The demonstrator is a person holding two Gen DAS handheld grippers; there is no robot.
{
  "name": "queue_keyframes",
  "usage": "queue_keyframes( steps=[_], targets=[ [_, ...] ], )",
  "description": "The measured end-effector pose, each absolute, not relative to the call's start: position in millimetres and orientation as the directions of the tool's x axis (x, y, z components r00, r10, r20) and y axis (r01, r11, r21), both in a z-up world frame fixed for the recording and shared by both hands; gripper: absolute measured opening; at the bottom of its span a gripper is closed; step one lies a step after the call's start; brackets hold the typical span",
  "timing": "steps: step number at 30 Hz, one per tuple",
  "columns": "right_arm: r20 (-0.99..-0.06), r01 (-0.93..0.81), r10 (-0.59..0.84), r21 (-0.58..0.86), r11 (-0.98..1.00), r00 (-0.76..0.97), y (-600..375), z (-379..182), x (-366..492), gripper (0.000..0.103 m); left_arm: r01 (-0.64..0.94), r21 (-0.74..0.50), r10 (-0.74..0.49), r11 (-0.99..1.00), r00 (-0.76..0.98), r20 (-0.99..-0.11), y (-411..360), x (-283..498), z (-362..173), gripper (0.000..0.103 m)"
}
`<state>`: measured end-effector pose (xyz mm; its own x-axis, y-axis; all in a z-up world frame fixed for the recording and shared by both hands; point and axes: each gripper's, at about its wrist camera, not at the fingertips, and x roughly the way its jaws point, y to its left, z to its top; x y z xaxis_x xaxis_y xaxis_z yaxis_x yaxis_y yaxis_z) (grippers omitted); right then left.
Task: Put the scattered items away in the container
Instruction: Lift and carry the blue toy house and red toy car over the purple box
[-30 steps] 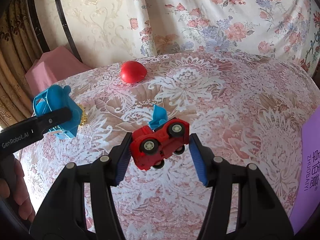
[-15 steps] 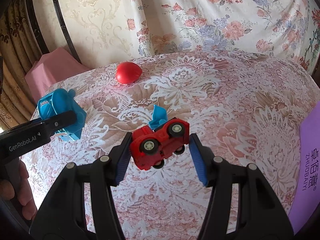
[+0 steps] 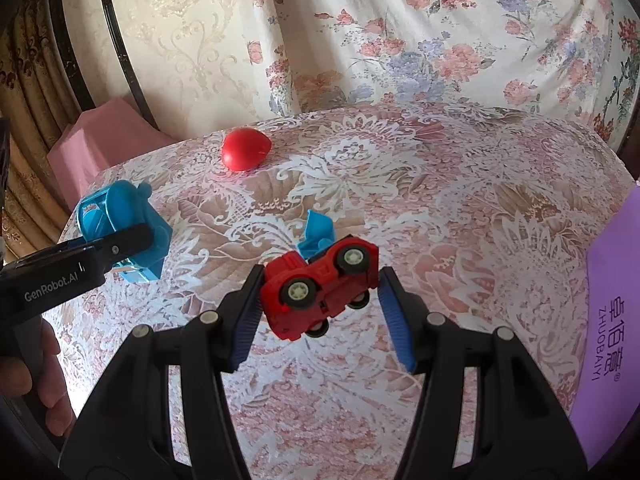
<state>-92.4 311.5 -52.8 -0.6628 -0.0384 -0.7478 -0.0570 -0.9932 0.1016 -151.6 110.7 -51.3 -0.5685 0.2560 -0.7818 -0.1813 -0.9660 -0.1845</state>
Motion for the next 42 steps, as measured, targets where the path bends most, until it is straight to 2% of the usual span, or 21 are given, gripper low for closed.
queue_keyframes(
  steps=[18, 42],
  targets=[
    [-0.72, -0.15, 0.054, 0.069, -0.986, -0.692, 374.7, -3.7, -49.8, 0.059, -0.292, -0.197, 0.336, -0.936, -0.576, -0.745, 171.7, -134.3, -14.7, 0.061],
    [-0.7, -0.405, 0.252, 0.057, -0.913, -0.668, 528.1, 25.2, 42.4, 0.059, -0.58, -0.17, 0.509, -0.796, -0.49, -0.708, 359.7, -70.9, 30.3, 0.061]
  ],
)
